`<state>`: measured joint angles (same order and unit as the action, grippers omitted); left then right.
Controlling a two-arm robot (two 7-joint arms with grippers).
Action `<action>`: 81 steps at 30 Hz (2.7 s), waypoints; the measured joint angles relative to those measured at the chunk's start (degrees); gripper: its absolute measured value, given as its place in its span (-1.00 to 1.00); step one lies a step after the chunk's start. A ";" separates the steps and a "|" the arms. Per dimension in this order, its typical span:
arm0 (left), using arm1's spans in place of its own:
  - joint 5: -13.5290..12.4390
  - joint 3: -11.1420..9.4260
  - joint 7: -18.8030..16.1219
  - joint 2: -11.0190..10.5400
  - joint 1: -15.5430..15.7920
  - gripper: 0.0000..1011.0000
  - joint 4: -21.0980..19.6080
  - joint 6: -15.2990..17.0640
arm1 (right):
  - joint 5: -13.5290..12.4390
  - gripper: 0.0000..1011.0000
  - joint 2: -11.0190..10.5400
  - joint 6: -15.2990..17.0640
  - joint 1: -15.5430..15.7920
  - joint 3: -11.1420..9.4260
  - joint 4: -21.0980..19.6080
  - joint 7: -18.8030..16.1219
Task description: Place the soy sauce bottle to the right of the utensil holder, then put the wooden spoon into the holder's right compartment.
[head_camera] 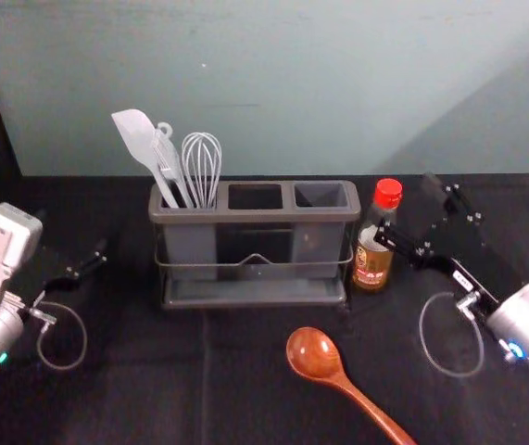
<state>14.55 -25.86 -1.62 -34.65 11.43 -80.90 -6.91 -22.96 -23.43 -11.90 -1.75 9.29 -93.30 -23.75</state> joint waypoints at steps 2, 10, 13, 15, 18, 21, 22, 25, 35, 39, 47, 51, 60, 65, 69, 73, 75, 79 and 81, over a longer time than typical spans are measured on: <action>0.00 0.00 0.00 0.00 0.00 1.00 0.00 0.00 | 0.47 0.98 -0.19 -0.06 1.17 0.00 -1.15 0.28; 0.00 0.00 0.00 0.00 0.00 1.00 0.00 0.00 | 3.60 0.98 -0.49 -0.06 5.57 2.22 -4.84 0.87; 0.00 0.00 0.00 0.00 0.00 1.00 0.00 0.00 | 4.67 0.98 -0.35 -0.26 6.10 3.27 -4.94 0.76; 0.00 0.00 0.00 0.00 0.00 1.00 0.00 0.00 | 5.58 0.98 -0.09 -0.56 6.42 4.17 -4.91 0.72; 0.00 0.00 0.00 0.00 0.00 1.00 0.00 0.00 | 7.08 0.98 0.35 -0.80 6.67 5.56 -4.26 0.71; 0.00 0.00 0.00 0.00 0.00 1.00 0.00 0.00 | 8.86 0.98 0.86 -0.83 6.67 6.99 -2.79 0.78; 0.00 0.00 0.00 0.00 0.00 1.00 0.00 0.00 | 9.21 0.98 1.00 -0.84 6.65 7.26 -2.41 0.84; 0.00 0.00 0.00 0.00 0.00 1.00 0.00 0.00 | 10.11 0.98 1.60 -1.12 6.50 8.05 -0.79 1.05; 0.00 0.00 0.00 0.00 0.00 1.00 0.00 0.00 | 10.68 0.98 2.15 -2.35 6.29 8.33 0.68 1.21; 0.00 0.00 0.00 0.00 0.00 1.00 0.00 0.00 | 10.65 0.98 2.11 -2.24 6.30 8.30 0.54 1.21; 0.00 0.00 0.00 0.00 0.00 1.00 0.00 0.00 | 10.50 0.98 2.03 -2.01 6.32 8.25 0.32 1.18; 0.00 0.00 0.00 0.00 0.00 1.00 0.00 0.00 | 10.45 0.98 2.02 -1.95 6.31 8.23 0.27 1.17; 0.00 0.00 0.00 0.00 0.00 1.00 0.00 0.00 | 11.05 0.98 1.39 10.01 5.81 8.57 -2.16 2.47; 0.00 0.00 0.00 0.00 0.00 1.00 0.00 0.00 | 9.22 0.98 0.11 18.99 6.46 8.48 -6.41 2.64; 0.00 0.00 0.00 0.00 0.00 1.00 0.00 0.00 | 8.22 0.98 -0.64 26.90 6.62 8.81 -9.82 3.81; 0.00 0.00 0.00 0.00 0.00 1.00 0.00 0.00 | 8.94 0.98 -1.21 35.57 6.23 9.82 -13.22 6.17; 0.00 0.00 0.00 0.00 0.00 1.00 0.00 0.00 | 10.22 0.98 -1.16 40.13 6.00 10.48 -14.99 7.86; 0.00 0.00 0.00 0.00 0.00 1.00 0.00 0.00 | 11.86 0.98 -0.31 45.12 6.01 10.75 -16.97 10.04; 0.00 0.00 0.00 0.00 0.00 1.00 0.00 0.00 | 12.37 0.98 0.11 46.55 6.13 10.75 -17.58 10.77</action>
<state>14.55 -25.86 -1.62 -34.65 11.43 -80.90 -6.90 -10.59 -23.32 34.66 4.38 20.04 -110.87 -12.98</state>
